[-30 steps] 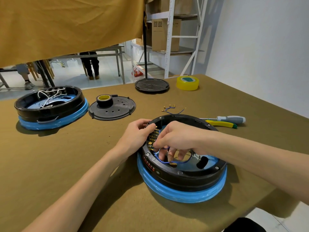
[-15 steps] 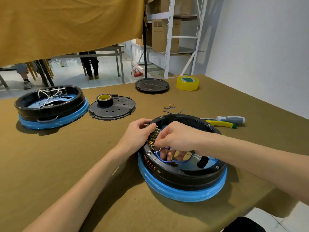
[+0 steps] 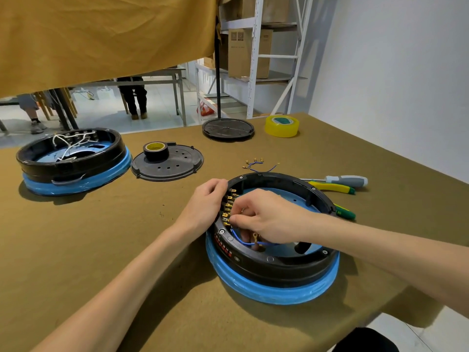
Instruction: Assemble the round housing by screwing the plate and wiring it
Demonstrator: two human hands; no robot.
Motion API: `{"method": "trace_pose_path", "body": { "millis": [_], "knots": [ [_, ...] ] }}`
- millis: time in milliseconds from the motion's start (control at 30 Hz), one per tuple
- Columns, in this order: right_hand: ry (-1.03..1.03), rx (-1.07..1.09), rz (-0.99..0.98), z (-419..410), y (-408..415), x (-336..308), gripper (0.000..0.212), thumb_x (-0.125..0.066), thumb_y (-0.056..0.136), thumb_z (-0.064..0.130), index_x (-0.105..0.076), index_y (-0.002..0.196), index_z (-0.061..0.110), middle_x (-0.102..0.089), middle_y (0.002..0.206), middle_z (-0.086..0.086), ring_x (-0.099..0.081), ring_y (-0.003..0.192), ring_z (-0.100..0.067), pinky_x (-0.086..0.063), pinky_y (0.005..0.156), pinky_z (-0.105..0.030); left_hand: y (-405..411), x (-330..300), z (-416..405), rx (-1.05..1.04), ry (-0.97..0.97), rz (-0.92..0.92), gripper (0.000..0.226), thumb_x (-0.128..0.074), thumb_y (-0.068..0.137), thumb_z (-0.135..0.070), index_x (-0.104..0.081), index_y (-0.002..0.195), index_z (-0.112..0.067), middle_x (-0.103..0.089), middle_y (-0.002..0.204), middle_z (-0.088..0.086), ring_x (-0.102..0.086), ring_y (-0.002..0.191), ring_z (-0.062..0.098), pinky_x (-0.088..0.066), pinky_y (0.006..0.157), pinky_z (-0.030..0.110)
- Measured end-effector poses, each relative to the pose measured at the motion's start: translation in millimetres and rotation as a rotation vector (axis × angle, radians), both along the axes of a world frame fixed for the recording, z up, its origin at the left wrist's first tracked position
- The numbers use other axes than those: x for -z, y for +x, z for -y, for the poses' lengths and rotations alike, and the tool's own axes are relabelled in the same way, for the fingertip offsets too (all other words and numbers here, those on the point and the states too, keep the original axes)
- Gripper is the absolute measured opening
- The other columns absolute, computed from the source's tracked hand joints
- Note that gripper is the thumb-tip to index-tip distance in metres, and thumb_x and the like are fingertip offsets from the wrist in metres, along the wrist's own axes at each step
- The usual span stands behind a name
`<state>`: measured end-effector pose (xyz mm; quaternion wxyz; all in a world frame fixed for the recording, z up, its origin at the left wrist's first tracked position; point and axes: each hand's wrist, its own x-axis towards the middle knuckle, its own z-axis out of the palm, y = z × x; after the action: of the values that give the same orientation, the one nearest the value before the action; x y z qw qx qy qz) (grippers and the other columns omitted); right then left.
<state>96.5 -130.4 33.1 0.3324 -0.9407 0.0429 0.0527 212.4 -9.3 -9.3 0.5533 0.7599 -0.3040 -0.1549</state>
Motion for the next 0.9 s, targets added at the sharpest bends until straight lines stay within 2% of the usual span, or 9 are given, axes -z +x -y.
{"method": "trace_pose_path", "body": {
  "millis": [133, 200, 300, 400, 467, 667, 733, 833, 900],
  "knots": [
    [-0.125, -0.09, 0.082, 2, -2, 1, 0.019, -0.055, 0.106, 0.025, -0.062, 0.09, 0.019, -0.067, 0.071, 0.001, -0.052, 0.055, 0.0, -0.041, 0.054, -0.016, -2, 1, -1, 0.012, 0.032, 0.066, 0.045, -0.023, 0.112, -0.031, -0.064, 0.112, -0.011, -0.067, 0.108, 0.015, -0.061, 0.105, 0.028, -0.047, 0.095, 0.041],
    [-0.138, -0.107, 0.098, 2, -3, 2, 0.018, -0.054, 0.106, 0.025, -0.062, 0.093, 0.016, -0.065, 0.073, 0.003, -0.052, 0.058, -0.001, -0.04, 0.056, -0.016, -3, 2, -2, 0.015, 0.026, 0.065, 0.047, -0.021, 0.113, -0.032, -0.062, 0.114, -0.01, -0.067, 0.11, 0.016, -0.062, 0.106, 0.028, -0.046, 0.097, 0.042],
    [-0.179, -0.11, 0.132, 3, -4, 6, 0.017, -0.052, 0.107, 0.026, -0.063, 0.097, 0.017, -0.065, 0.078, 0.003, -0.054, 0.065, -0.005, -0.041, 0.061, -0.02, -2, 3, -1, 0.01, 0.017, 0.065, 0.048, -0.02, 0.113, -0.033, -0.062, 0.115, -0.011, -0.067, 0.109, 0.014, -0.062, 0.106, 0.025, -0.046, 0.093, 0.035],
    [-0.186, -0.118, 0.144, 3, -4, 6, 0.017, -0.052, 0.107, 0.026, -0.063, 0.098, 0.016, -0.063, 0.08, 0.004, -0.055, 0.07, -0.008, -0.043, 0.065, -0.025, -3, 3, -1, 0.022, 0.024, 0.065, 0.047, -0.019, 0.113, -0.035, -0.062, 0.116, -0.015, -0.066, 0.109, 0.012, -0.061, 0.106, 0.023, -0.046, 0.095, 0.038],
    [-0.179, -0.132, 0.148, 3, -4, 4, 0.018, -0.052, 0.107, 0.025, -0.064, 0.098, 0.015, -0.063, 0.08, 0.004, -0.056, 0.07, -0.009, -0.042, 0.064, -0.023, -3, 3, 0, 0.027, 0.036, 0.066, 0.046, -0.019, 0.112, -0.037, -0.06, 0.117, -0.018, -0.066, 0.109, 0.01, -0.061, 0.105, 0.022, -0.046, 0.094, 0.038],
    [-0.147, -0.121, 0.185, 4, -4, 5, 0.017, -0.055, 0.106, 0.024, -0.065, 0.096, 0.014, -0.063, 0.075, 0.008, -0.054, 0.063, -0.003, -0.04, 0.061, -0.016, -2, 6, -1, 0.021, 0.023, 0.074, 0.046, -0.017, 0.112, -0.042, -0.06, 0.115, -0.026, -0.067, 0.107, 0.0, -0.061, 0.103, 0.009, -0.044, 0.083, 0.023],
    [-0.127, -0.099, 0.171, 5, -3, 6, 0.016, -0.057, 0.105, 0.027, -0.067, 0.097, 0.017, -0.065, 0.072, 0.007, -0.056, 0.061, -0.002, -0.043, 0.06, -0.017, -3, 8, 0, -0.021, -0.021, 0.03, 0.052, -0.014, 0.11, -0.049, -0.06, 0.117, -0.028, -0.067, 0.108, -0.007, -0.06, 0.104, 0.003, -0.043, 0.084, 0.023],
    [-0.115, -0.068, 0.167, 6, -5, 9, 0.016, -0.057, 0.104, 0.032, -0.067, 0.099, 0.02, -0.069, 0.073, 0.004, -0.06, 0.062, -0.005, -0.047, 0.06, -0.02, -6, 10, -2, -0.139, -0.19, -0.166, 0.065, -0.014, 0.109, -0.052, -0.068, 0.113, -0.018, -0.074, 0.107, 0.003, -0.068, 0.103, 0.015, -0.051, 0.09, 0.035],
    [-0.106, -0.05, 0.186, 5, -7, 11, 0.016, -0.058, 0.104, 0.032, -0.066, 0.101, 0.02, -0.07, 0.072, 0.004, -0.06, 0.063, -0.004, -0.045, 0.058, -0.018, -5, 15, -5, -0.189, -0.208, -0.208, 0.057, -0.019, 0.111, -0.046, -0.07, 0.107, -0.021, -0.076, 0.101, -0.002, -0.07, 0.098, 0.013, -0.054, 0.084, 0.03]
  ]
}}
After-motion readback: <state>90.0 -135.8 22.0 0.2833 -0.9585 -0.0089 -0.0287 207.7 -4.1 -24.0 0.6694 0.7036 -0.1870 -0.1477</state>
